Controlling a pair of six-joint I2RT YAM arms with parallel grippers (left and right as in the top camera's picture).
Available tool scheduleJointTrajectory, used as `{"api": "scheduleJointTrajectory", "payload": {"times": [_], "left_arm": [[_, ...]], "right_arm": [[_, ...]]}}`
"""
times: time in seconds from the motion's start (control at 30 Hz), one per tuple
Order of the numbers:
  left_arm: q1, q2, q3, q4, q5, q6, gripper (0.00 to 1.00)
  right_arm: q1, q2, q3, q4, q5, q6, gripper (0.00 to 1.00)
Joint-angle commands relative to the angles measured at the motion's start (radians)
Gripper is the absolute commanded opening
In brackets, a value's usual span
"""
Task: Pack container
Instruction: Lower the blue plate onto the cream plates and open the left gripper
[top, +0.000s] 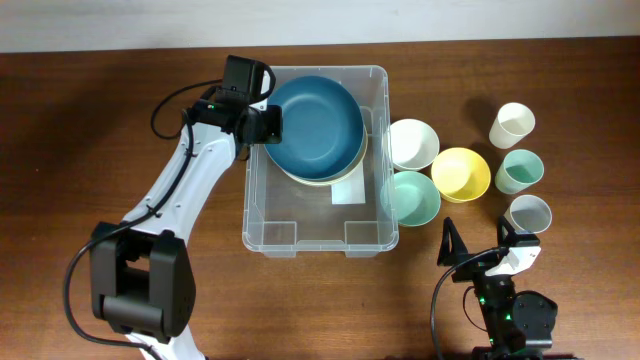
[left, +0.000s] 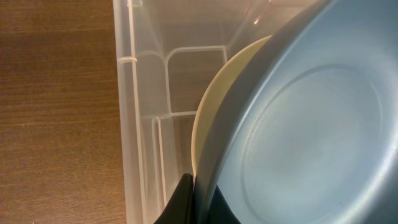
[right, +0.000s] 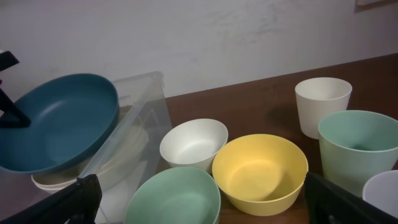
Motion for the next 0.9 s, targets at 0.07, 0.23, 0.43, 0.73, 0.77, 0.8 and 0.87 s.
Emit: {"api": "scheduleJointTrajectory", "payload": {"times": [0.07, 0.23, 0.43, 0.73, 0.77, 0.8, 0.87], "left_arm": [[0.000, 0.000, 0.006, 0.016, 0.024, -0.013, 0.21], [0.000, -0.011, 0.040, 0.018, 0.066, -0.013, 0.28], [0.006, -0.079, 0.093, 0.013, 0.058, -0.012, 0.28], [0.109, -0.166, 0.100, -0.015, -0.113, -0.013, 0.28], [0.133, -0.166, 0.100, -0.023, -0.116, -0.013, 0.28], [0.159, -0.166, 0.100, -0.031, -0.116, -0.013, 0.28], [0.210, -0.165, 0.100, -0.043, -0.116, -0.013, 0.29]], "right_arm": [[0.005, -0.005, -0.007, -0.003, 0.001, 0.007, 0.99], [0.005, -0.005, -0.007, -0.004, 0.001, 0.007, 0.99], [0.005, -0.005, -0.007, -0.003, 0.001, 0.007, 0.99], [0.005, -0.005, -0.007, -0.003, 0.001, 0.007, 0.99], [0.005, -0.005, -0.007, -0.003, 0.001, 0.007, 0.99], [0.005, -0.005, -0.007, -0.003, 0.001, 0.007, 0.99], [0.005, -0.005, -0.007, -0.003, 0.001, 0.007, 0.99]]}}
